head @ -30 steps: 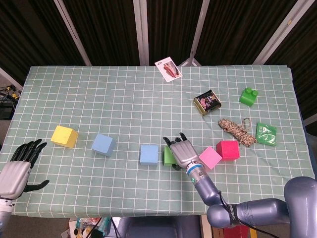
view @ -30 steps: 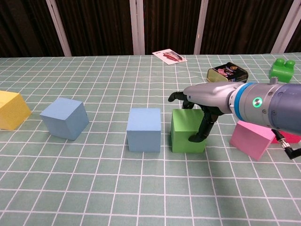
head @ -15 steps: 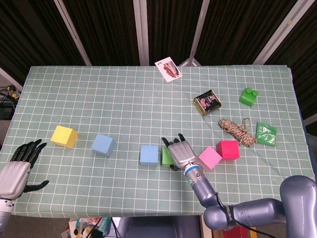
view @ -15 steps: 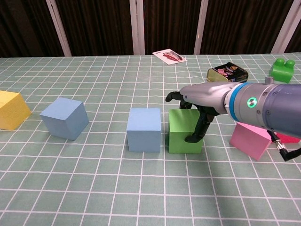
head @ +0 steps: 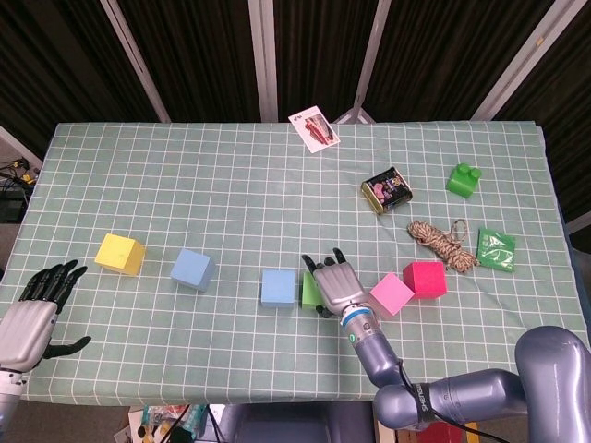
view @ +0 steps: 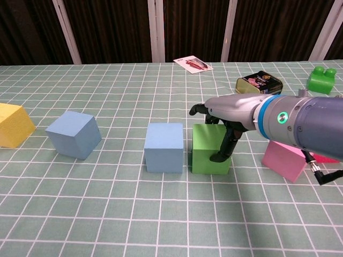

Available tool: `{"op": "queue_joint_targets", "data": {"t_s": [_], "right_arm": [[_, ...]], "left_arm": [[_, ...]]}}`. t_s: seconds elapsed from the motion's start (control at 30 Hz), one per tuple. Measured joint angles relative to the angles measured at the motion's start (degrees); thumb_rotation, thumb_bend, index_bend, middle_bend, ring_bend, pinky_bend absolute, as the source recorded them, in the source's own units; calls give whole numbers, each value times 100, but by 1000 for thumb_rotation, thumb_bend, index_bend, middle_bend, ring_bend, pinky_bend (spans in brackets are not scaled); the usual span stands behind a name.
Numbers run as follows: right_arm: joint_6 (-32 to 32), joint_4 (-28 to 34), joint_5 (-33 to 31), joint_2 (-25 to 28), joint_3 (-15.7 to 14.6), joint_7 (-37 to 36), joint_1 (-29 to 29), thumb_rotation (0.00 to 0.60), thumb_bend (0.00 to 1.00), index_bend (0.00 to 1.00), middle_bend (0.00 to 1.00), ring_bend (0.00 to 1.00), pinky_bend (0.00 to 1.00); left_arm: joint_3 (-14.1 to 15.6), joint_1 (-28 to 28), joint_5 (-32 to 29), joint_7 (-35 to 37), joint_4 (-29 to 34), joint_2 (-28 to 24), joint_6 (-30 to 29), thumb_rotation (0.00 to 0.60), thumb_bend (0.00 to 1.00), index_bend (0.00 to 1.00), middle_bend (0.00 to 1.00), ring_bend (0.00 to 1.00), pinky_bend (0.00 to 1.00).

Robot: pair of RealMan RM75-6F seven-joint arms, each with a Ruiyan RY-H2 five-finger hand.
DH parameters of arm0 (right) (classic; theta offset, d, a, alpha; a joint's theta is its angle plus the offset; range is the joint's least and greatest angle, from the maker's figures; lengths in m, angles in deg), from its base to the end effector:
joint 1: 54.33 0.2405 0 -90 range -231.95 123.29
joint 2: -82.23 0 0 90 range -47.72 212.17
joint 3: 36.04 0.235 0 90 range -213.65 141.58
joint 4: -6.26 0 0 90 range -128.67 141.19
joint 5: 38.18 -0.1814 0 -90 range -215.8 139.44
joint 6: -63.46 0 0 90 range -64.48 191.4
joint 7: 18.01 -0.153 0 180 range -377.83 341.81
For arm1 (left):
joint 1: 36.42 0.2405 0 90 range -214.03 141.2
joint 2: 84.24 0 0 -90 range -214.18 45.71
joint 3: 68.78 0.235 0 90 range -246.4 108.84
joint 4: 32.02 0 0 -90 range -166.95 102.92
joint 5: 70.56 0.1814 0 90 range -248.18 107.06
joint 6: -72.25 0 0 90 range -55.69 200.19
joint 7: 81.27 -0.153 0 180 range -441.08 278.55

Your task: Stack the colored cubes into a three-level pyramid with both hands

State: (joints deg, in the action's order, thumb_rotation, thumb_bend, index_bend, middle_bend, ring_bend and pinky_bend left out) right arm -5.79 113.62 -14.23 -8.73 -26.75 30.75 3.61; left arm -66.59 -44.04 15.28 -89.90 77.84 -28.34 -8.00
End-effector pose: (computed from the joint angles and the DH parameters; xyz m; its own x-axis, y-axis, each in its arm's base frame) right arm -0.0667 -0.2948 -0.0154 0.5122 -0.4489 0.7322 -0.8585 -0.2939 0.4203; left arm -0.2381 0.1758 0.1694 0.3940 0.1638 0.9044 0.9191 -0.0686 -0.3879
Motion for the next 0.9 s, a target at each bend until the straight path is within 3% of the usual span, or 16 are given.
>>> {"op": "queue_joint_targets", "data": {"t_s": [0.9], "right_arm": [[-112, -4, -84, -142, 59, 52, 26, 600, 303, 0, 493, 209, 0]], "left_arm": [[-25, 21, -13, -11, 17, -32, 63, 600, 87, 0, 0, 0, 0]]}}
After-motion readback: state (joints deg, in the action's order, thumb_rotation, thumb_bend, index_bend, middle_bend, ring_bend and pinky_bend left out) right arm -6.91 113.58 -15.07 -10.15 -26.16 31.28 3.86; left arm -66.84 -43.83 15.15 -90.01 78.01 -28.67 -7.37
